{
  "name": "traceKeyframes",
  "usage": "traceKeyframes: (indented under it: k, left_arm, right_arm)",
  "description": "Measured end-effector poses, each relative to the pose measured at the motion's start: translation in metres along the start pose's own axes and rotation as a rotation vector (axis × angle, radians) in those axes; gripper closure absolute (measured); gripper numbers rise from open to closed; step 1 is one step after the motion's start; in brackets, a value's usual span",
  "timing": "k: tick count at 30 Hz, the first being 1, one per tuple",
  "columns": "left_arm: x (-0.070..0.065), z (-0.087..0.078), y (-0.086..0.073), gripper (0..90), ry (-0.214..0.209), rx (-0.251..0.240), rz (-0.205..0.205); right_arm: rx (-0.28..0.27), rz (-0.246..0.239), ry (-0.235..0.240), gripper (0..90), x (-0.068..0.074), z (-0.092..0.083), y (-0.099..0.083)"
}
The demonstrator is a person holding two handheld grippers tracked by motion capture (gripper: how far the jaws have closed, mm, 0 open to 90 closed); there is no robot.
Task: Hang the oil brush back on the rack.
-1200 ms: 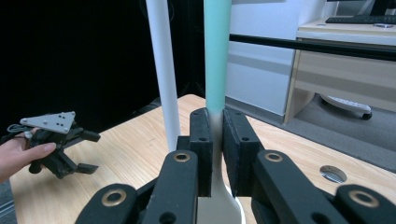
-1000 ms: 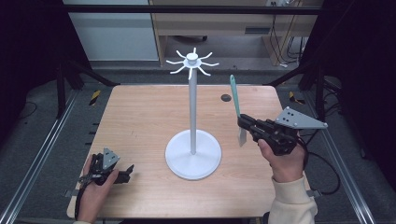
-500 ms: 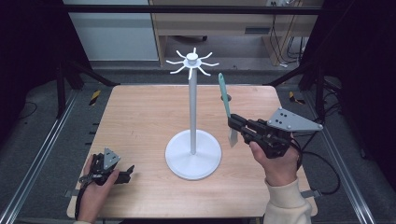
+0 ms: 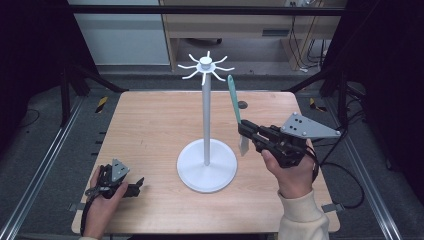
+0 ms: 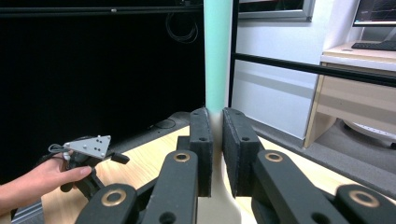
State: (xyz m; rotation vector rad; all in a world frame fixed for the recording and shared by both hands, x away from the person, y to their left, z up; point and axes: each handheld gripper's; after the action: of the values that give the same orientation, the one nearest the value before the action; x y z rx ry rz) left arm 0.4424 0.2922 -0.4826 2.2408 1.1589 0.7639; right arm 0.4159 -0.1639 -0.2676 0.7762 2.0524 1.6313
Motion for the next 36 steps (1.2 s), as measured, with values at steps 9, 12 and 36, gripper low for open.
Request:
traceKeyframes:
  k: [9,12,36]
  left_arm:
    - [0.0,0.0,0.0,4.0,-0.004,0.002,0.001]
    - [0.0,0.0,0.0,4.0,-0.005,0.005,0.005]
    - [0.001,0.003,-0.001,4.0,-0.009,0.012,0.004]
  right_arm:
    - [0.016,-0.007,-0.01,82.8,0.002,0.005,0.001]
    - [0.017,-0.009,-0.012,82.8,0.002,0.006,0.001]
    - [0.048,0.002,-0.011,82.7,-0.002,0.029,0.002]
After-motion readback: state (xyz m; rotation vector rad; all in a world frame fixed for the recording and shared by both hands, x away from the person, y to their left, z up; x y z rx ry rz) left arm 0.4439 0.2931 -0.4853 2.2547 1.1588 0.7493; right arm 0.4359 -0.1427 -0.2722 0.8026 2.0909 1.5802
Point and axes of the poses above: each handheld gripper's, and its own axes: z roughly forward along the jaws, y roughly out of its top, x roughly to its left, and after that the axes turned 7 degrees about x, right-handed
